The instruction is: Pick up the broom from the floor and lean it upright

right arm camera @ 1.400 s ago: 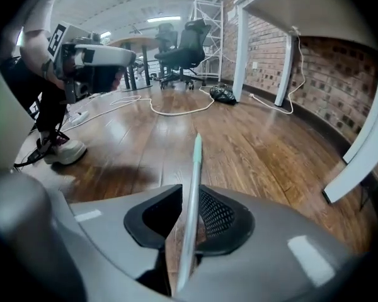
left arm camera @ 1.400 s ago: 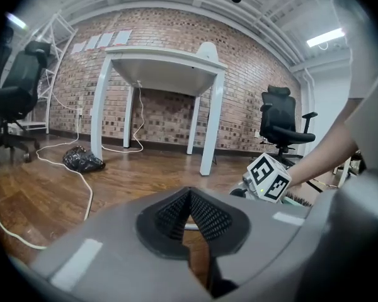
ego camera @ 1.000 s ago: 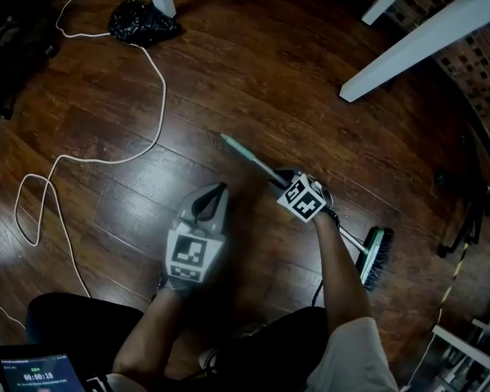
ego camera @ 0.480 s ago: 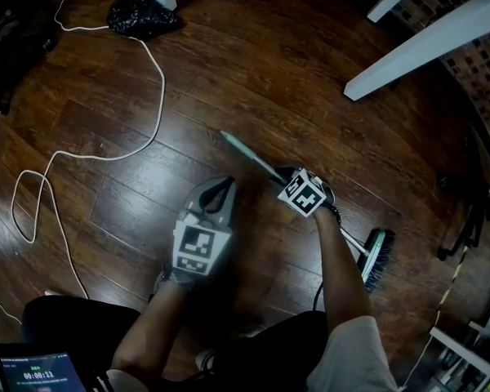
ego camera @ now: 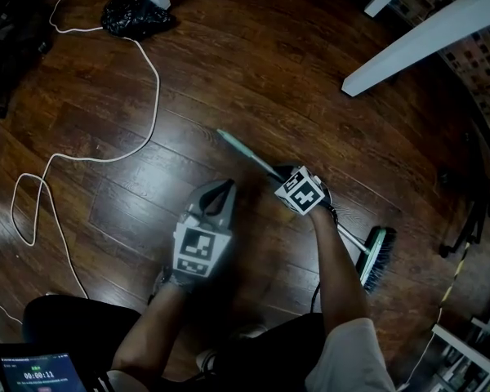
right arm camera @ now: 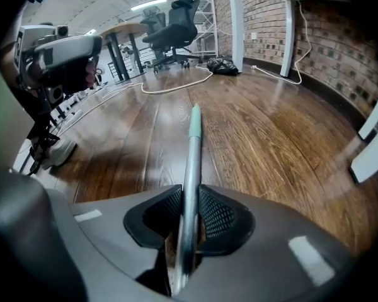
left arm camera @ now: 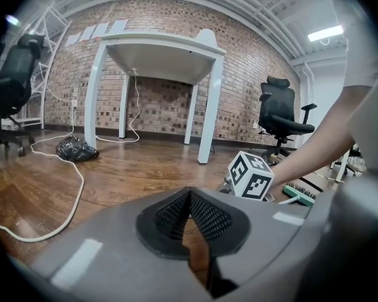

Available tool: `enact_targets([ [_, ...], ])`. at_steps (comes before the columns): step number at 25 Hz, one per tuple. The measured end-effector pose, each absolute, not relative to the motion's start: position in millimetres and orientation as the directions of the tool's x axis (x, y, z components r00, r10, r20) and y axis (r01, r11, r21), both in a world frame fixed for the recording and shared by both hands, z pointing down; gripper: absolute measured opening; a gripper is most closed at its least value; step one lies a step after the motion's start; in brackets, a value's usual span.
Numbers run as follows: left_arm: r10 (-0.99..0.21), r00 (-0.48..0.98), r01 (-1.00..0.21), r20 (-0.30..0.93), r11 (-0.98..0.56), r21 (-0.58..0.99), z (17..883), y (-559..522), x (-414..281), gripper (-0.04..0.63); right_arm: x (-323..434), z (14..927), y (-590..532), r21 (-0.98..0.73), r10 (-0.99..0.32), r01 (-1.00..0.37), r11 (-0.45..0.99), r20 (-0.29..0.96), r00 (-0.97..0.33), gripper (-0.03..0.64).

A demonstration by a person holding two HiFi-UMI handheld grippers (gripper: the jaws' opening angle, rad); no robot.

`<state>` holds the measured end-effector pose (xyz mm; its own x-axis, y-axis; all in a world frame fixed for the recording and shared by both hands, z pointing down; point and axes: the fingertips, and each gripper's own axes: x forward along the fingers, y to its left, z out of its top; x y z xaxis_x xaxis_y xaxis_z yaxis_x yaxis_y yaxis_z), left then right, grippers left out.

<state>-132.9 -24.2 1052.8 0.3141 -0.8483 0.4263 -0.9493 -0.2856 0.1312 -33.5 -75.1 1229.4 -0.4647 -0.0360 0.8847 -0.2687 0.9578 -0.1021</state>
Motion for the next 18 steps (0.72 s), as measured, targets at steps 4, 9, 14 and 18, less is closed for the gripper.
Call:
enact_targets([
  [4,-0.853,0.311,-0.95,0.418,-0.288,0.119,1048,-26,-135,0.0,-31,1229,-73,-0.09,-0.062,-0.302,0.949,0.887,-0.458,0.095],
  [9,-0.866,0.3,-0.954,0.4,-0.278,0.112,1035,-28,-138,0.0,-22,1203,-85,-0.055,-0.122,-0.331,0.942,0.862,-0.492,0.094],
  [14,-0.874,0.3,-0.954,0.383,-0.279,0.11,1012,-29,-135,0.0,-5,1152,-91,-0.004,-0.213,-0.376,0.927,0.819,-0.533,0.094],
  [18,-0.875,0.318,-0.948,0.366,-0.3,0.109,980,-30,-122,0.0,14,1109,-91,0.034,-0.278,-0.415,0.909,0.792,-0.543,0.092],
])
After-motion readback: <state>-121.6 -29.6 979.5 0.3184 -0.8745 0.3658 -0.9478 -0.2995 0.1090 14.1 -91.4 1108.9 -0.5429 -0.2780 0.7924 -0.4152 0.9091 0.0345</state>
